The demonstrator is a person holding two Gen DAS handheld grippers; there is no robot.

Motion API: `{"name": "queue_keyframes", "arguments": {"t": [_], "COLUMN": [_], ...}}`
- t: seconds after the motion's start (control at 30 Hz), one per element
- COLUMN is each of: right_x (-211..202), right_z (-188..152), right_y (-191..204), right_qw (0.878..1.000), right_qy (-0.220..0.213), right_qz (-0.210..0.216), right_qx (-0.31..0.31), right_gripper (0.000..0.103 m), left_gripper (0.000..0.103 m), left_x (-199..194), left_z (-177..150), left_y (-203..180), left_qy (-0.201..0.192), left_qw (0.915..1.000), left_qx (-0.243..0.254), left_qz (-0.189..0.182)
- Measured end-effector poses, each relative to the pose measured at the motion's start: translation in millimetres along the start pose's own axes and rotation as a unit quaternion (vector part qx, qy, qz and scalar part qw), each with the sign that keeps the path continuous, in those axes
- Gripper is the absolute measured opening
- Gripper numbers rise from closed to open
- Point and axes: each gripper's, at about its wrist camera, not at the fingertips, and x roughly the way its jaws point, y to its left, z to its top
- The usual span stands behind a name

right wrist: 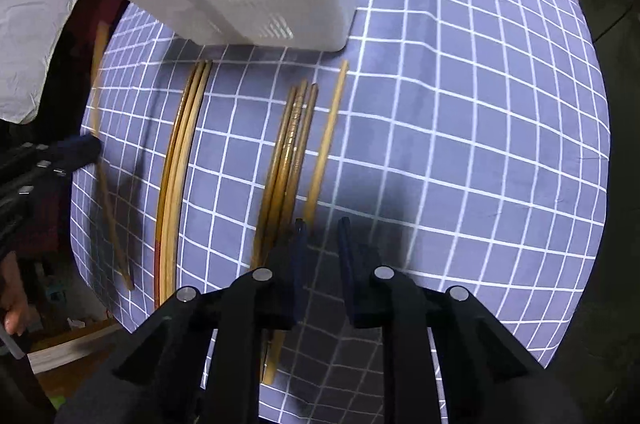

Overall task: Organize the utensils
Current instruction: 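Grasp one wooden chopstick with the left gripper while the right gripper grasps another, then lift the chopsticks upright and drop them into the white holder with both grippers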

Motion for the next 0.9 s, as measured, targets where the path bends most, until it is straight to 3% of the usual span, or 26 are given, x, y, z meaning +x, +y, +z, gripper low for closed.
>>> {"name": "queue_keyframes", "arguments": {"t": [0.4,0.5,0.7,0.9], "right_x": [18.2,24.9,23.6,-5.1], "right_z": [6.4,6.8,6.6,-4.5], "right_y": [30.6,42.9,45.0,40.4], "right_qw": [0.999,0.998,0.998,0.998], "right_qy": [0.016,0.009,-0.001,-0.052], "right_qz": [-0.044,-0.068,-0.056,-0.018], "right_qx": [0.002,-0.007,-0.007,-0.008], "right_gripper": [0.016,0.01,0.008,0.008], "left_gripper": [0.006,0.007,0.007,0.007], "left_x": [-32.9,-36.4,-39.2,-38.1], "left_z": [-7.7,-10.9,-13.1,-12.6], "left_y": [-0.9,-3.4,-1.5,-0.9], "left_qy": [-0.069,-0.078,-0.085,-0.086], "left_qw": [0.9973,0.9965,0.9958,0.9955], "left_qx": [0.024,0.029,0.035,0.036], "left_qz": [-0.01,-0.01,-0.01,-0.017]}}
